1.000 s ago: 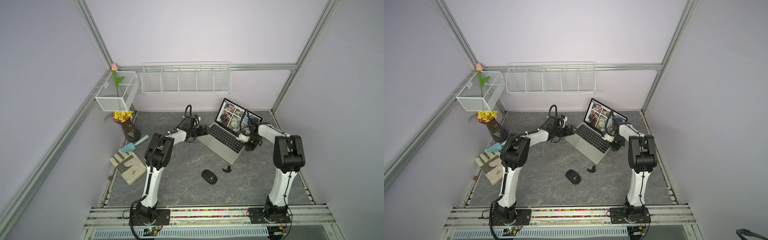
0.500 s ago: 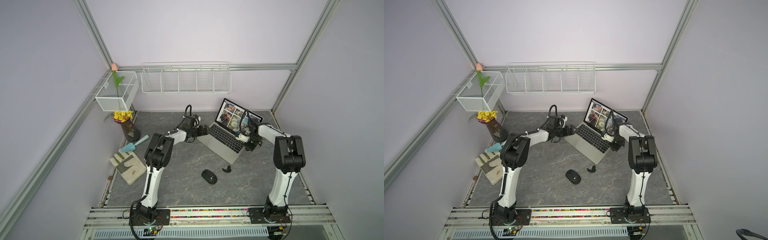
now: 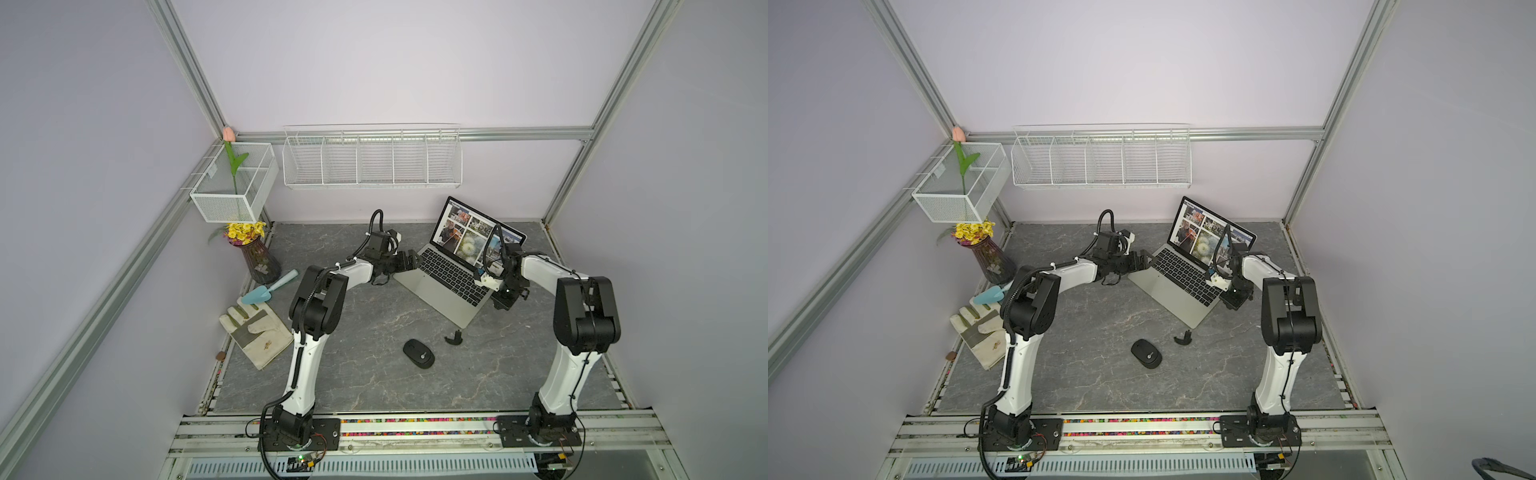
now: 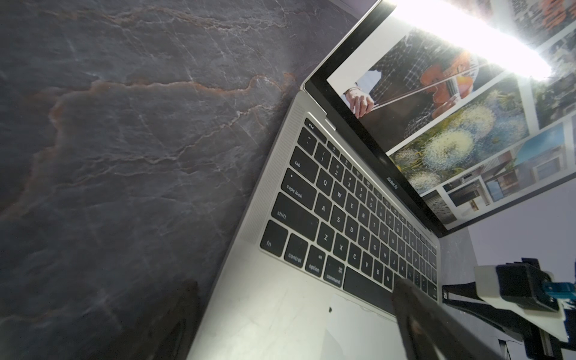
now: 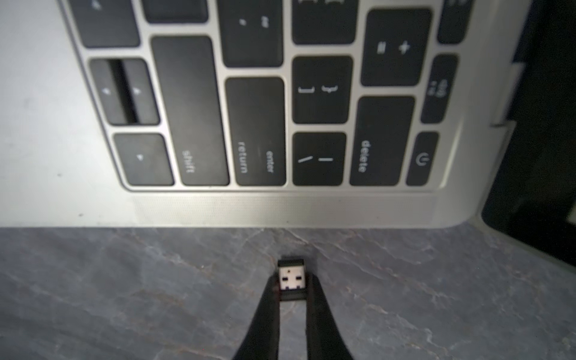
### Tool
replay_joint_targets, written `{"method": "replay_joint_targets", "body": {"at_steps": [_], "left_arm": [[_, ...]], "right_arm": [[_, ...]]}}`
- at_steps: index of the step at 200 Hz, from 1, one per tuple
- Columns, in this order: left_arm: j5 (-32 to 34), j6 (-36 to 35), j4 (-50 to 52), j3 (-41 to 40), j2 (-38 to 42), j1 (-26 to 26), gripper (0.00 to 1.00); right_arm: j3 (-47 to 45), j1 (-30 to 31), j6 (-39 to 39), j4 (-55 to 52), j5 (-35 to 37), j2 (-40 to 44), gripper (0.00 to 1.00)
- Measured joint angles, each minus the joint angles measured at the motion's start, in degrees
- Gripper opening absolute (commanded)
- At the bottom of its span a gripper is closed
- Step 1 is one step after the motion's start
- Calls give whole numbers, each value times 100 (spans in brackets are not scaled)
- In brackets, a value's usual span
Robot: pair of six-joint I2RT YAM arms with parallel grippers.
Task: Insert the wireless mouse receiver into the laptop
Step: Take out the USB plug from the USB port, then insert the USB plug into the USB port.
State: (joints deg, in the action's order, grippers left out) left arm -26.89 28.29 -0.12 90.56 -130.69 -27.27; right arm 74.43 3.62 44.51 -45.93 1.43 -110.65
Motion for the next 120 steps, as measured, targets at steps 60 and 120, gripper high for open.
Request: {"method": "replay_joint_targets", "body": {"at_steps": [60,120], "left_arm": [[402,164,348,9,138,42,99],[750,444,321,-109,234,70,99]], "right_arm": [[-96,-122,55,160,-234,63,7],[-164,-140,4,308,-286,103,7]]}}
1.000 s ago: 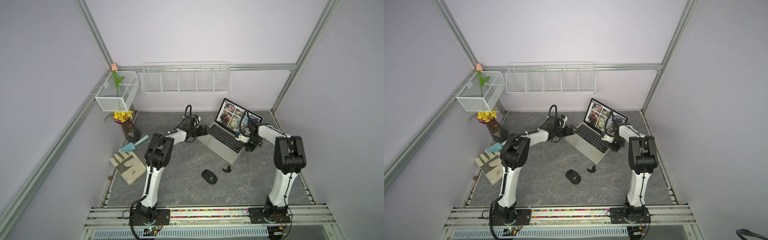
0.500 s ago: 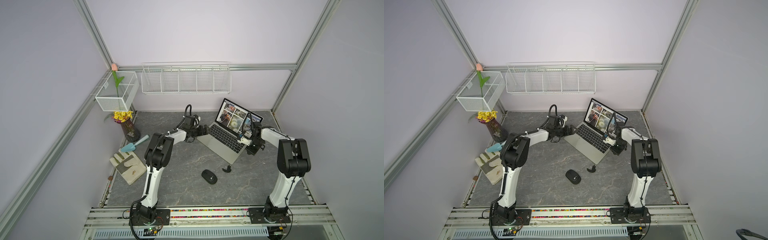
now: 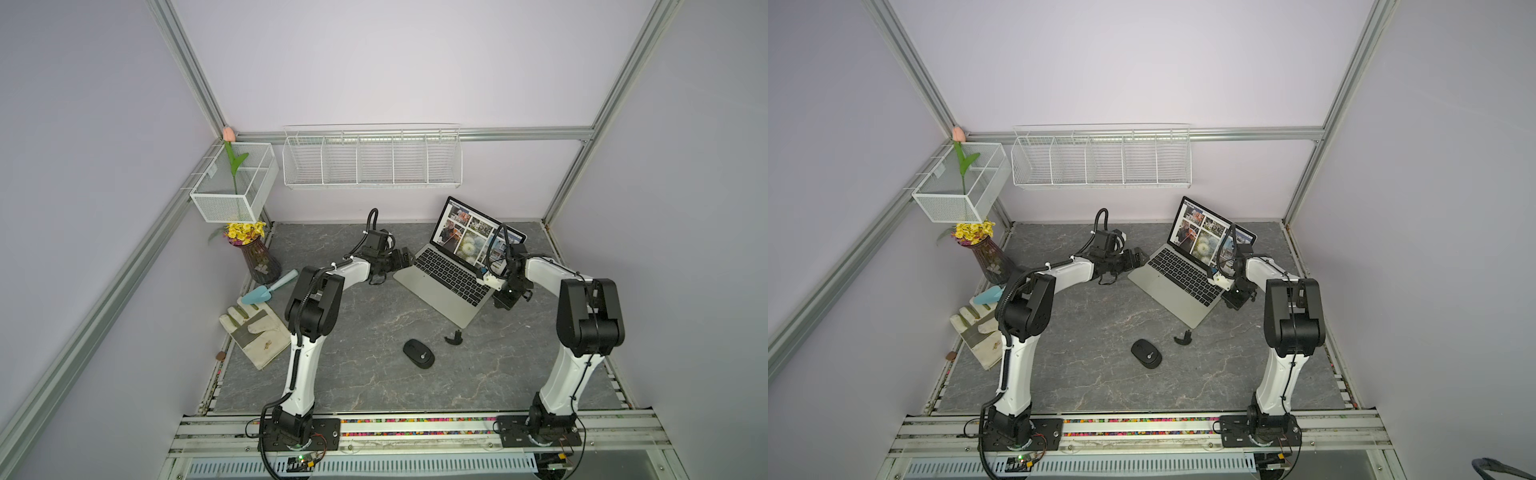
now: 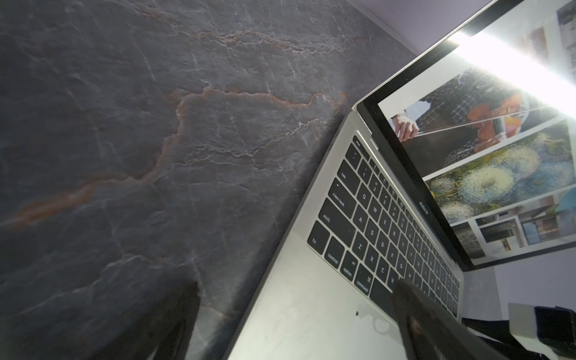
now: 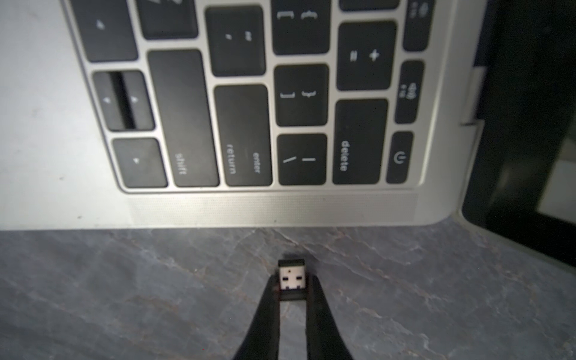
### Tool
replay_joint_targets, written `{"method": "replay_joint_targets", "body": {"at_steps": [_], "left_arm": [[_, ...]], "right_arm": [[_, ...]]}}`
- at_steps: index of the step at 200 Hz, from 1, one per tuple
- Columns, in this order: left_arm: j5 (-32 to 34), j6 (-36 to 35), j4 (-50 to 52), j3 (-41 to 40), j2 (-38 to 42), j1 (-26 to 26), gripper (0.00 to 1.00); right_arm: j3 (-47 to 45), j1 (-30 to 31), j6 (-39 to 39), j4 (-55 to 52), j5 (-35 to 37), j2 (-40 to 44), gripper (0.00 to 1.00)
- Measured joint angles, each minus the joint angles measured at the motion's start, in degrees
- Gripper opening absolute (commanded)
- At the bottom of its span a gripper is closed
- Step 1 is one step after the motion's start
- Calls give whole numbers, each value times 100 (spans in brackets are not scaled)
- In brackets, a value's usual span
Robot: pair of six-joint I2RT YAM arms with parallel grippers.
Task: Insert the wireless mouse receiver into the laptop
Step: Insert the USB plug into the USB port.
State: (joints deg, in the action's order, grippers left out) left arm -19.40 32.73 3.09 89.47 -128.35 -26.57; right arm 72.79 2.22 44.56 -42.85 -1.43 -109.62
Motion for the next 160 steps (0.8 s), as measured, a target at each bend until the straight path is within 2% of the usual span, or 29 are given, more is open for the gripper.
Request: {"method": "replay_joint_targets", "body": {"at_steps": [87,160], "left_arm": [[-7,52,127,109,-33,4,99],[-188,72,46,227,-146,37,99]], "right_arm": [[-273,66,-13,802,142,155,7],[-297,142,4,925,140,155,7]]}}
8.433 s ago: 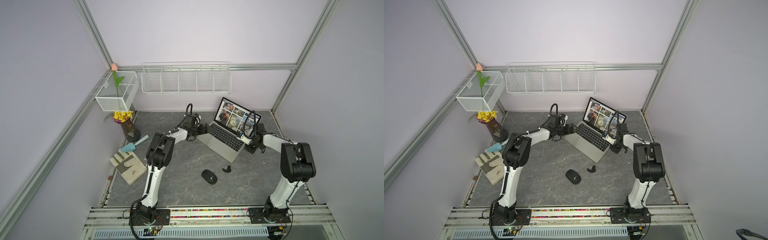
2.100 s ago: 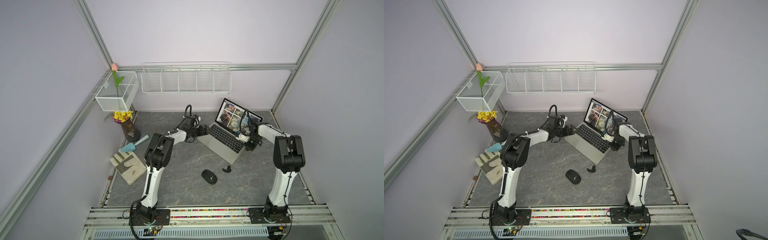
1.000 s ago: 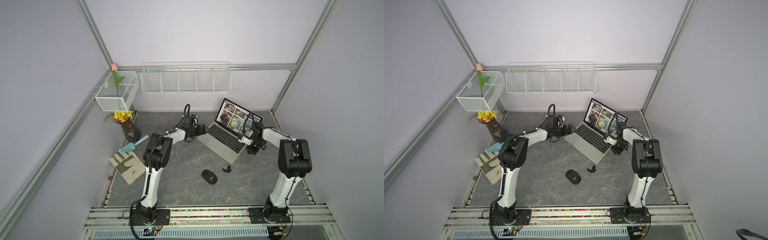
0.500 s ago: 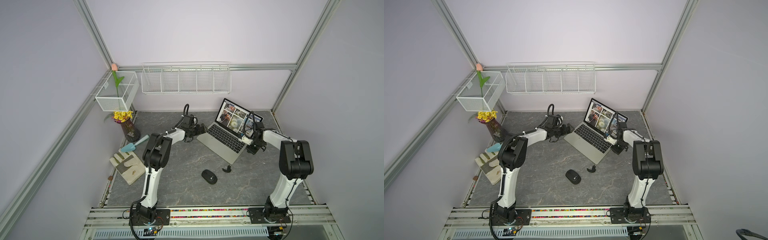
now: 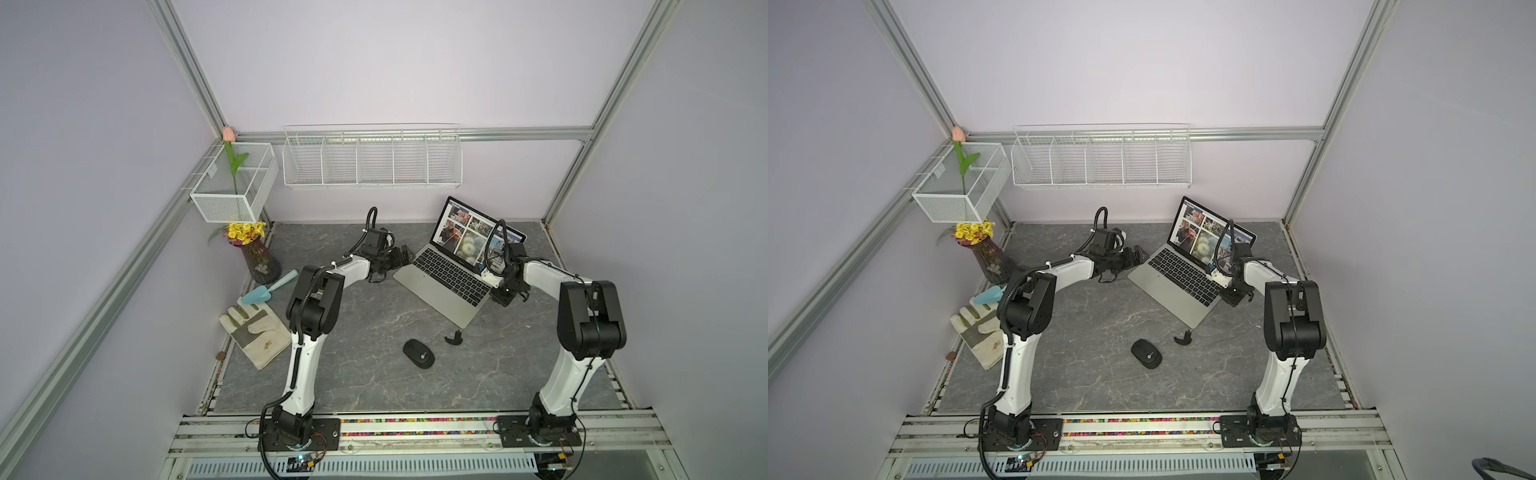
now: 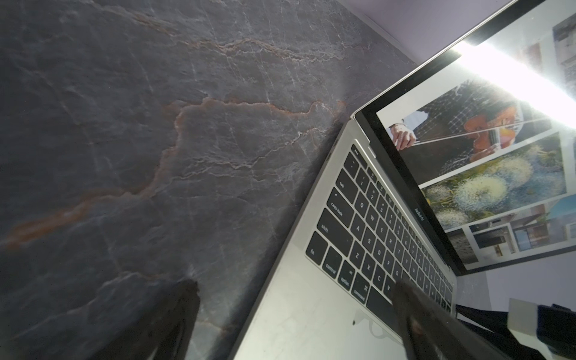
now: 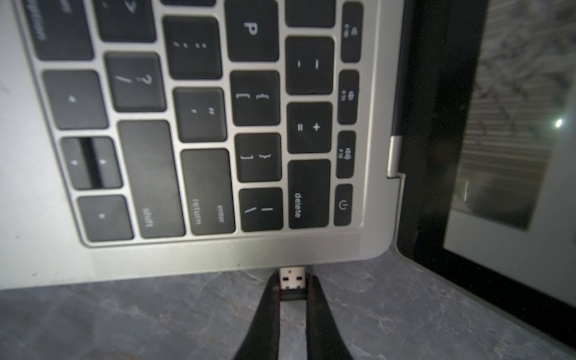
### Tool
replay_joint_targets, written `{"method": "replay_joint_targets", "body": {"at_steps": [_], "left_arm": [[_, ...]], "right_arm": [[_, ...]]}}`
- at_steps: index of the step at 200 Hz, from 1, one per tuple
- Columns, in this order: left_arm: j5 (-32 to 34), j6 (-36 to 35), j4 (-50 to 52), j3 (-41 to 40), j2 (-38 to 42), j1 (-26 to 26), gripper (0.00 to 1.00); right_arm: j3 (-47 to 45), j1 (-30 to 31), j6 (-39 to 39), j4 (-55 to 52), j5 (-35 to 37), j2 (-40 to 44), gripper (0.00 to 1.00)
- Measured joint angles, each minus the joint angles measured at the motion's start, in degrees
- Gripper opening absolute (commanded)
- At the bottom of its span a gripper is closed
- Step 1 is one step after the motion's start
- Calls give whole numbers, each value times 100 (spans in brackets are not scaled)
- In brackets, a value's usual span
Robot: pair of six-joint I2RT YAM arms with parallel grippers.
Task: Insert the wireless mouse receiver into the laptop
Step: Insert the USB plug into the USB port.
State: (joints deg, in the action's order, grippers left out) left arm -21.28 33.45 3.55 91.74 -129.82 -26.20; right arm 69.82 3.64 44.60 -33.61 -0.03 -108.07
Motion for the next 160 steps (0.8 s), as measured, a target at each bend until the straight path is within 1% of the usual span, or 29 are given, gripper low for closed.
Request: {"method": "replay_joint_targets", "body": {"at_steps": [86,115,160], "left_arm": [[-107,0,-166,188,-186,-140,99],[-105,-2,-221,190,-210,-227,99],[-103,-11,-205,216,-227,-236,99]], "right_arm": [[-13,59,-79,-17,17,2,7],[-28,72,-157,4,-133,26,7],[-83,101,-240,0,-164,127,7]]}}
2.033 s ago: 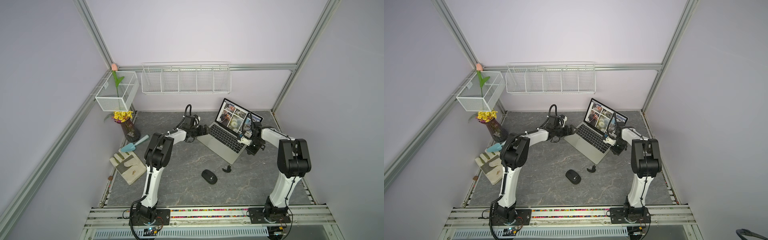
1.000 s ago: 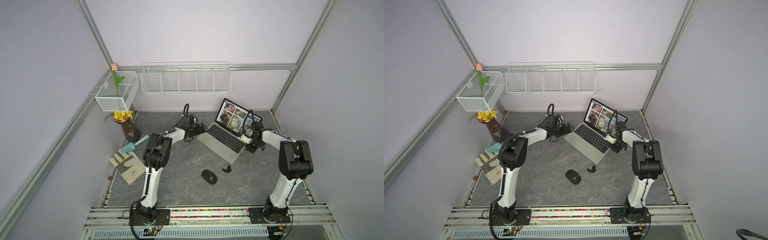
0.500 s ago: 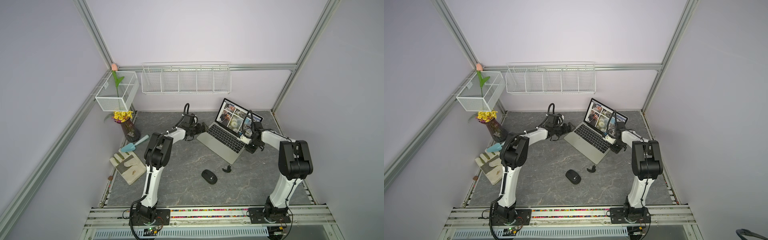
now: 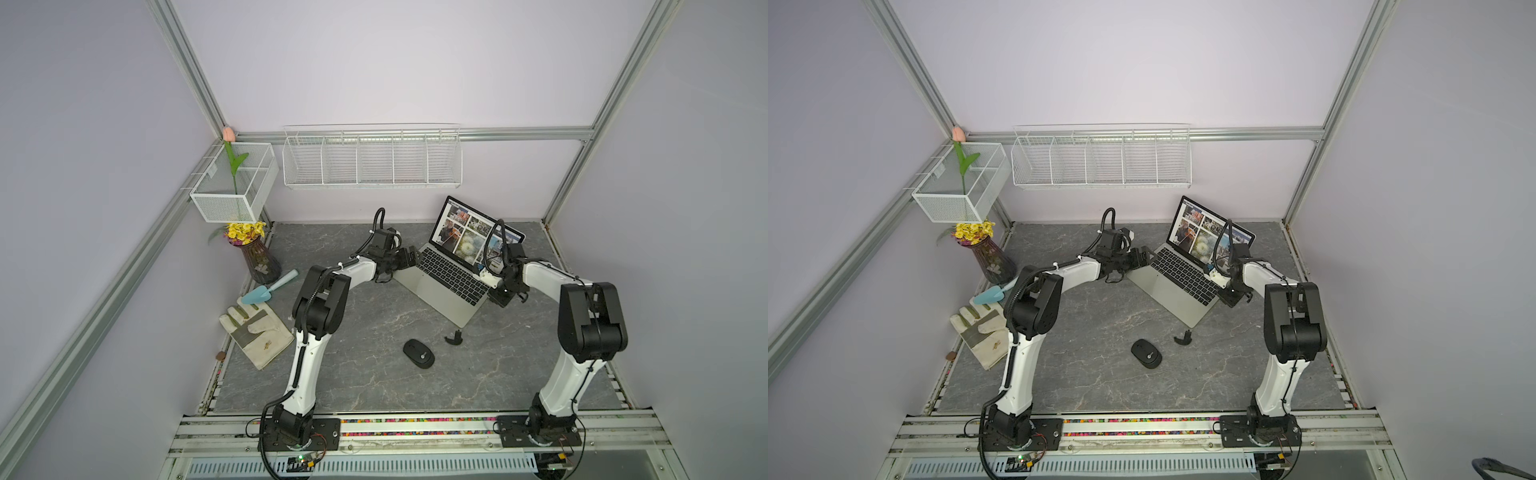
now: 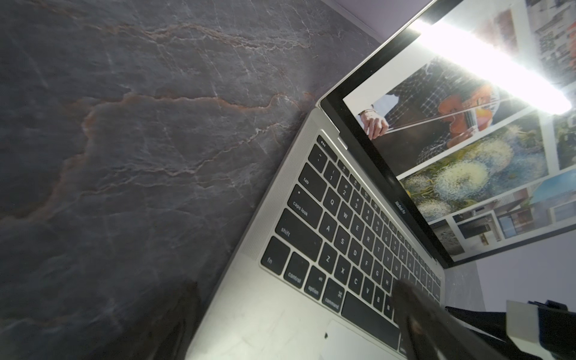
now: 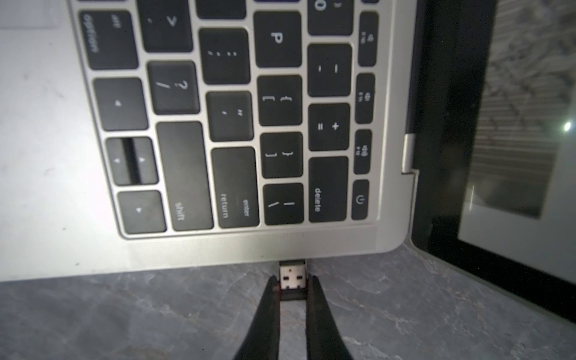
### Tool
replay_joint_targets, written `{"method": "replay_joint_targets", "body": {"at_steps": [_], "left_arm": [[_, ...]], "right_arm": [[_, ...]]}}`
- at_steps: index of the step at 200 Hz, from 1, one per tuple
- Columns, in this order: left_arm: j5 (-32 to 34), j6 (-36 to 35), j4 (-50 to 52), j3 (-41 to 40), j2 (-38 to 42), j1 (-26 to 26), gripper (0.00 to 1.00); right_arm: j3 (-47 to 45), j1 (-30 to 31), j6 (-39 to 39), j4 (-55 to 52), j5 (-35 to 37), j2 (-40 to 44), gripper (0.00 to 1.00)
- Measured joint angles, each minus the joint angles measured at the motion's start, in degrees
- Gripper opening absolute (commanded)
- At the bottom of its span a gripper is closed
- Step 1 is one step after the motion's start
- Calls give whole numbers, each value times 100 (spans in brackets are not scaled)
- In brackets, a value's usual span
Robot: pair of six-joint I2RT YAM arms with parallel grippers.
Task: Insert the wireless mouse receiver into the laptop
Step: Insert the USB plug into the USB port.
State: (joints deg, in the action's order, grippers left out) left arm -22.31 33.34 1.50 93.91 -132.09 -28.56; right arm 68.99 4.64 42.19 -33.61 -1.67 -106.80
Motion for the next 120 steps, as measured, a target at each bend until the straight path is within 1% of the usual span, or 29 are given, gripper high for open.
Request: {"method": "replay_joint_targets", "body": {"at_steps": [60,120], "left_arm": [[26,-76,-33,42,-46,-17,99],[87,-83,-33,42,-46,-35,99]], "right_arm": [[2,146,35,-98,184,-15,7],[2,105,179,-94,254,-15,7]]}}
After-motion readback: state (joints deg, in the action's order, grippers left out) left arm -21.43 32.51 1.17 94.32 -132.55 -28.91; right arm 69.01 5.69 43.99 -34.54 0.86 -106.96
